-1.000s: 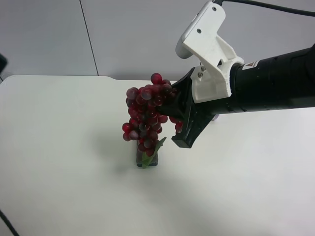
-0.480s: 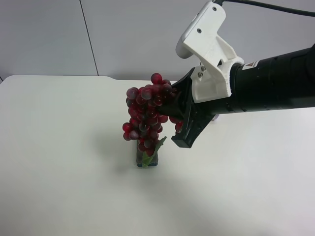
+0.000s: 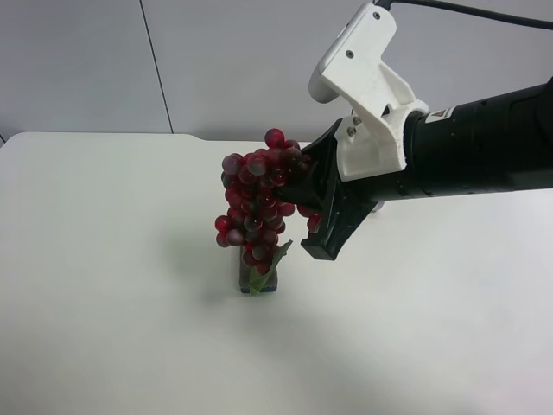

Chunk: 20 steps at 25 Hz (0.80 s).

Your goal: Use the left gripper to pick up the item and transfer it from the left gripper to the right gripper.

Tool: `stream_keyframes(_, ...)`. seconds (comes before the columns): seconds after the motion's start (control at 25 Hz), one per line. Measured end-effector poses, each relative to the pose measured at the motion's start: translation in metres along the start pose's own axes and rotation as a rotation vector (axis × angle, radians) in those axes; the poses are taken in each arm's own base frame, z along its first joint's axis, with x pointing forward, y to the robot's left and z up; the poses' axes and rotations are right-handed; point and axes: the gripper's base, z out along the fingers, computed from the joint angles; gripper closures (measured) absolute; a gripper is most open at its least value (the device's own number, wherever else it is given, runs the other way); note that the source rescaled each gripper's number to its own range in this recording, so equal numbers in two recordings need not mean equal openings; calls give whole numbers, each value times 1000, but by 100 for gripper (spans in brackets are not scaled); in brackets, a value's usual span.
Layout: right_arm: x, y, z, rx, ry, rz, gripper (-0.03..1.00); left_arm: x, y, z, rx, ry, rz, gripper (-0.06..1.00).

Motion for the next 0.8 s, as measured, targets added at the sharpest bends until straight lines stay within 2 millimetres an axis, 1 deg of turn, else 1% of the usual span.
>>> stream_keyframes(0.12, 0, 0, 0, 0, 0, 4, 96, 8, 0, -10, 4, -79, -28, -5)
stream_keyframes(0.28, 0, 0, 0, 0, 0, 14, 96, 14, 1, -18, 1, -137, -33, -5)
stream_keyframes(0.44, 0, 0, 0, 0, 0, 16, 96, 14, 1, -16, 2, -152, -36, -5)
stream_keyframes(0.6, 0, 0, 0, 0, 0, 16, 96, 14, 1, -9, 3, -170, -41, -5)
stream_keyframes(0.8, 0, 0, 0, 0, 0, 16, 96, 14, 1, -9, 4, -181, -41, -5)
